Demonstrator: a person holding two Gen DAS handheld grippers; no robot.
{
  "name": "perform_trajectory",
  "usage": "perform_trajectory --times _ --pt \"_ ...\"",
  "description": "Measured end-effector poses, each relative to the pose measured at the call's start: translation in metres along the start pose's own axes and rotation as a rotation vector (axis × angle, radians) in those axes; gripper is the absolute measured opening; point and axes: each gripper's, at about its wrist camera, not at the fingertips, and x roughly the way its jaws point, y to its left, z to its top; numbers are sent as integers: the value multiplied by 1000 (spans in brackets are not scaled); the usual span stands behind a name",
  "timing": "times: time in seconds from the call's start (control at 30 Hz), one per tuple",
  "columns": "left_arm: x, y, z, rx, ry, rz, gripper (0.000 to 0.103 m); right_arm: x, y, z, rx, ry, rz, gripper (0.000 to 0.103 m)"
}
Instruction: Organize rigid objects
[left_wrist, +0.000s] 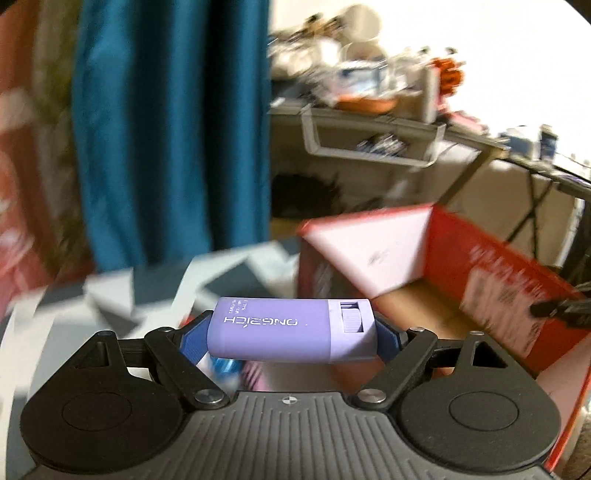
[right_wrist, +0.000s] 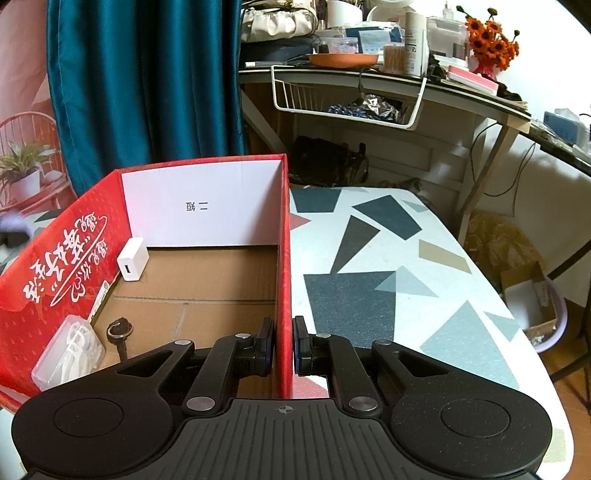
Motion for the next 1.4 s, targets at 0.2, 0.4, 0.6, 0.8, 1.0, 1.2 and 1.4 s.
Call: perform_trajectory --times 0.2,0.4,0.6,0.8,1.0,1.2,1.4 --pt "32 -40 30 136 14 -89 88 0 0 0 -4 3 1 9" --pt "58 -67 20 237 23 -102 88 0 1 0 -12 6 5 9" --pt "60 -76 16 340 33 -143 88 0 1 0 -10 6 6 9" --pt "62 -83 7 423 68 -161 90 0 1 0 -10 6 7 10" --pt "63 -85 8 404 89 -170 89 0 1 0 -9 8 8 10" --pt "56 -74 15 318 55 -171 89 0 1 0 -9 6 10 10" --pt "35 -43 27 186 4 -138 89 0 1 0 -8 7 9 10"
